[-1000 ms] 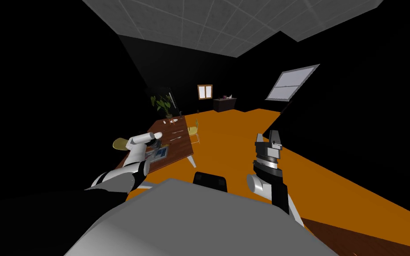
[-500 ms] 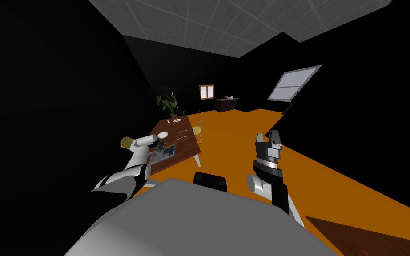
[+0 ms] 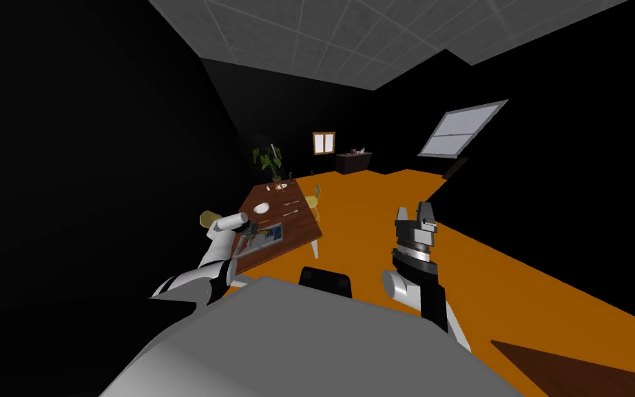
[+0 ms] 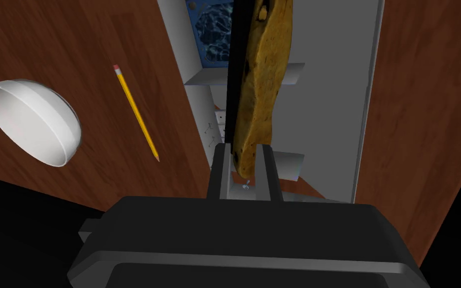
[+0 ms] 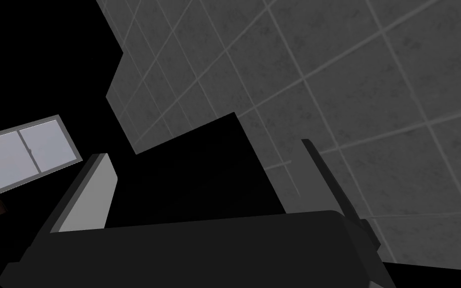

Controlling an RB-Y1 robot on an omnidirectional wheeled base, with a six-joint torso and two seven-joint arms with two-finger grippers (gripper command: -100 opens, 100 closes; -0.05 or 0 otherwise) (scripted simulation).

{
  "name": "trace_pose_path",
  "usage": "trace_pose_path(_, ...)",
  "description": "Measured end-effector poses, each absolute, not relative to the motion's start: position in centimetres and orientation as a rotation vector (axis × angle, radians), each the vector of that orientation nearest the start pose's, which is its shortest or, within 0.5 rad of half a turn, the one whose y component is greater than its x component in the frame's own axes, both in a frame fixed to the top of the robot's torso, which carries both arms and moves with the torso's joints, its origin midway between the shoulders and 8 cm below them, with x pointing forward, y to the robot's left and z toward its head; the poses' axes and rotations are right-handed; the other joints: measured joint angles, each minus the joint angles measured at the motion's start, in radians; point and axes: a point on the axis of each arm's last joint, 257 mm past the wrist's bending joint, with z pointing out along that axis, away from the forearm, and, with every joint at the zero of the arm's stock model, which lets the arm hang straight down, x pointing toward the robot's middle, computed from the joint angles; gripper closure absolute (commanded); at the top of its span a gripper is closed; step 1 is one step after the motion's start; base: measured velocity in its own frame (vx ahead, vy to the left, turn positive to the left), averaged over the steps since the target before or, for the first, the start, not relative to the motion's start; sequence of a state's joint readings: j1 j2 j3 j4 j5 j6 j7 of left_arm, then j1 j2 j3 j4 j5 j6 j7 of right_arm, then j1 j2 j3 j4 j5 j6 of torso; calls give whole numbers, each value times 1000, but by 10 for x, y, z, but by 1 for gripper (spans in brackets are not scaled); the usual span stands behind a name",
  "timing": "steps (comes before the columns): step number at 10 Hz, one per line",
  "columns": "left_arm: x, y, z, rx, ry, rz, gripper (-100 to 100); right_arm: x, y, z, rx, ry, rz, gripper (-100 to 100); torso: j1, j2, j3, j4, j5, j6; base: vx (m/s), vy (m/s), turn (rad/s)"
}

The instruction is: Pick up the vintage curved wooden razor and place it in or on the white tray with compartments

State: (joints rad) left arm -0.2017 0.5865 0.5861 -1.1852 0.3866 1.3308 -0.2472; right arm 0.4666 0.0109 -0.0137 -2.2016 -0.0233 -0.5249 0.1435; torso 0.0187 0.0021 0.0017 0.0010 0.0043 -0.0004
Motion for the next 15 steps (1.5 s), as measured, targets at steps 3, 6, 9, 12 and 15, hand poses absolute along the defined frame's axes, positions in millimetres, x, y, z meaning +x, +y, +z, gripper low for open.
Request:
trace_pose_path(3,357,592,-369,-2320,1573,-204,-100,356,-287,5,644,639,1176,0,-15,-2,-1,0,-3,1,-1,10,0)
trace_pose_path(6,357,592,-369,-2320,1573,-204,0,356,-287,5,644,639,1176,0,-16,-2,-1,0,-4,1,0,0,0)
trace_pose_path(9,346,610,-362,-2293,1535,-185,-100,356,-287,6,644,639,1176,0,-13,2,1,1,-3,1,-55,35,-191)
trace_pose_path(12,346,636,-347,-2277,1461,-187,-100,356,-287,6,644,639,1177,0,-15,1,0,0,-3,3,-40,22,-177)
trace_pose_path(15,338,653,-331,-2270,1406,-185,-100,356,-287,5,644,639,1176,0,-15,-1,0,0,-3,1,-30,13,-96)
